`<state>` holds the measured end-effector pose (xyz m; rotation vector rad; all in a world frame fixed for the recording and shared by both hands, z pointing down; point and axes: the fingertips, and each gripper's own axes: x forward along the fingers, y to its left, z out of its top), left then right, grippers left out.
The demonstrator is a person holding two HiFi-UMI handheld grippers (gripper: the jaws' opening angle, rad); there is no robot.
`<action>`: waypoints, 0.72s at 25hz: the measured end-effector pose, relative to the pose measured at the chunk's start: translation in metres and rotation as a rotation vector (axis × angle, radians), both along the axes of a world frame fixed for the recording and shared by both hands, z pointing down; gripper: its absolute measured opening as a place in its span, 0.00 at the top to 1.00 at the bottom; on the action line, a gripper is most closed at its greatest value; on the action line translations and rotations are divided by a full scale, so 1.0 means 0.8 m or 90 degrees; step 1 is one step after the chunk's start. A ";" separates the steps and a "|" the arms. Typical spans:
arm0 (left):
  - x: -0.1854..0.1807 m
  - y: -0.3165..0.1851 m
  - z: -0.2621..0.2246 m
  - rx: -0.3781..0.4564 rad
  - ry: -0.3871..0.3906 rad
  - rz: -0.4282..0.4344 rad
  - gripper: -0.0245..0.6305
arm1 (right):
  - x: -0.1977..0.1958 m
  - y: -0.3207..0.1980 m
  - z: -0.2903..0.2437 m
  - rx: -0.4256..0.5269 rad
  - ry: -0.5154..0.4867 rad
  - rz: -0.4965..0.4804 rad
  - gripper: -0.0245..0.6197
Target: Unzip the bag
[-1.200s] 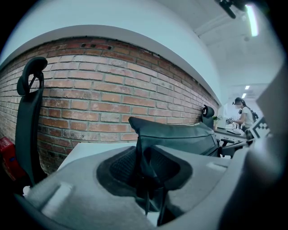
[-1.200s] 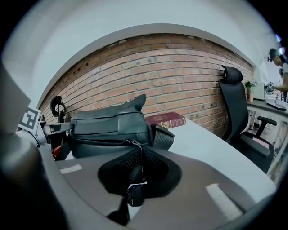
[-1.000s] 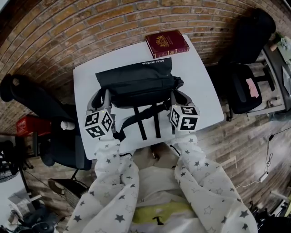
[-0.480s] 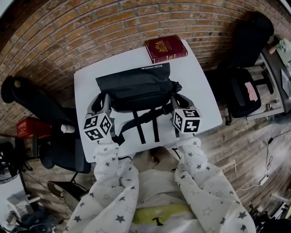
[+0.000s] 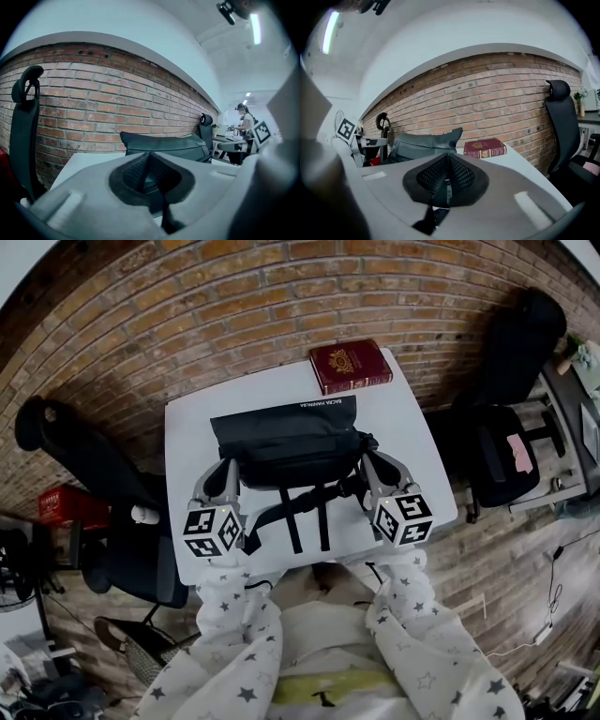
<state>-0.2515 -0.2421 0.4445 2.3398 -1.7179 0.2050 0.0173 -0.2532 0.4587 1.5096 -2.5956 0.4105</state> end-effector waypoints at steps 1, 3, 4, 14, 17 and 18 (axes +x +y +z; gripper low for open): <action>0.002 0.002 -0.001 0.001 0.001 0.003 0.96 | 0.000 0.000 -0.007 0.010 -0.011 -0.003 0.95; 0.007 0.006 -0.005 0.003 0.007 0.009 0.96 | 0.000 0.000 -0.021 0.024 -0.038 -0.008 0.95; 0.009 0.008 -0.007 0.005 0.009 0.012 0.96 | 0.000 0.001 -0.027 0.032 -0.050 -0.009 0.95; 0.015 0.014 -0.052 0.042 0.022 0.022 0.96 | -0.008 0.003 -0.079 0.081 -0.108 -0.029 0.95; 0.012 0.015 -0.061 0.048 0.025 0.024 0.96 | -0.009 0.004 -0.093 0.093 -0.118 -0.030 0.95; 0.010 0.015 -0.065 0.052 0.027 0.023 0.96 | -0.010 0.003 -0.099 0.098 -0.122 -0.030 0.95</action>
